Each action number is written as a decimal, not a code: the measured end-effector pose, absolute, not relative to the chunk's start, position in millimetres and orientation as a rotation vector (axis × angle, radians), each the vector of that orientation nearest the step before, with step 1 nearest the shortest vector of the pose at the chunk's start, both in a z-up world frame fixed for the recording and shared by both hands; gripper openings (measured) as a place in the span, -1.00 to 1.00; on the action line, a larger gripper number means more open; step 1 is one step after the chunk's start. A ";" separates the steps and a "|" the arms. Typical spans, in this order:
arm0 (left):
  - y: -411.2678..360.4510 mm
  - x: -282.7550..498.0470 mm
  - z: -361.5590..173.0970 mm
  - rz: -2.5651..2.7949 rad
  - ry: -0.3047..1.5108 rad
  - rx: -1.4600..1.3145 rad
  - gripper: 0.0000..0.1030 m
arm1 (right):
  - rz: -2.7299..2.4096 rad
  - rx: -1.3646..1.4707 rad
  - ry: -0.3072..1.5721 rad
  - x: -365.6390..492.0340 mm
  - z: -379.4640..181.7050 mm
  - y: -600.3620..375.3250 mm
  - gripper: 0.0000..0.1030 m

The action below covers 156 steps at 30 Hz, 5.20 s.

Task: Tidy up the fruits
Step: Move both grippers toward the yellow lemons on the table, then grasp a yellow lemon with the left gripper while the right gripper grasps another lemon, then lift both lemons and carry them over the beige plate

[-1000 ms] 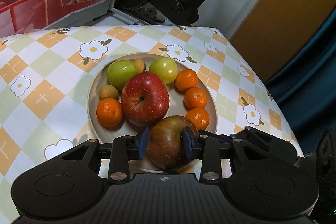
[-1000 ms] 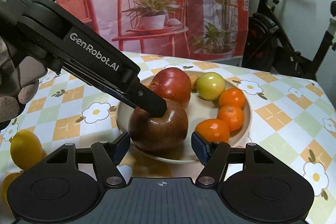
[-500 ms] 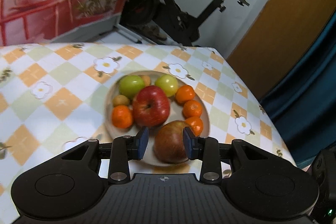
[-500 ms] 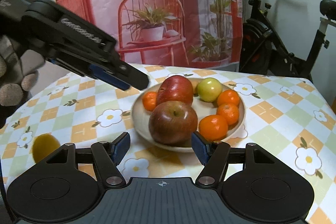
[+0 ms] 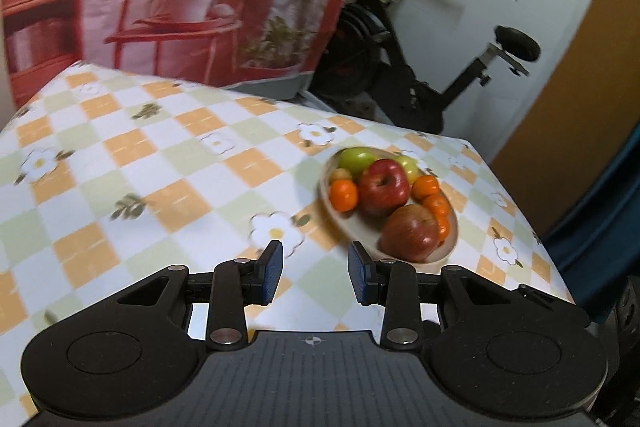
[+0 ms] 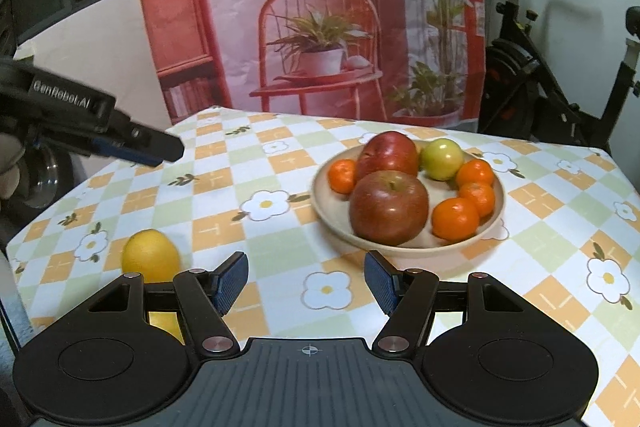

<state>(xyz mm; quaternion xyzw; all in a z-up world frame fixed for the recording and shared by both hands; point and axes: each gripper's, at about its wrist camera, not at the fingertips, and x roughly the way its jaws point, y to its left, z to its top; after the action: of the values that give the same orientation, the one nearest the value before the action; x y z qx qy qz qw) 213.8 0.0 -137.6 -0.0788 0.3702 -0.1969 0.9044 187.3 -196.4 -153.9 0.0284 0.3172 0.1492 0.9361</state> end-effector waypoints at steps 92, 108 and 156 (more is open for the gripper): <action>0.6 159.1 -200.7 -0.570 0.914 -0.303 -0.27 | 0.588 -0.046 0.710 136.4 -195.0 -149.3 -0.05; -15.7 161.0 -182.1 -0.621 0.856 -0.206 -0.27 | 0.558 -0.028 0.668 134.4 -180.6 -159.1 -0.11; -188.7 364.9 -143.4 -0.654 0.951 0.050 -0.47 | 0.347 0.164 0.593 321.4 -172.9 -322.8 -0.22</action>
<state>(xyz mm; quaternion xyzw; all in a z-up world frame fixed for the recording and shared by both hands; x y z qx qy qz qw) 364.9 -188.7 -143.4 0.0238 0.4496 -0.3092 0.8377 321.4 -322.8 -172.9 0.0805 0.2905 0.1699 0.9382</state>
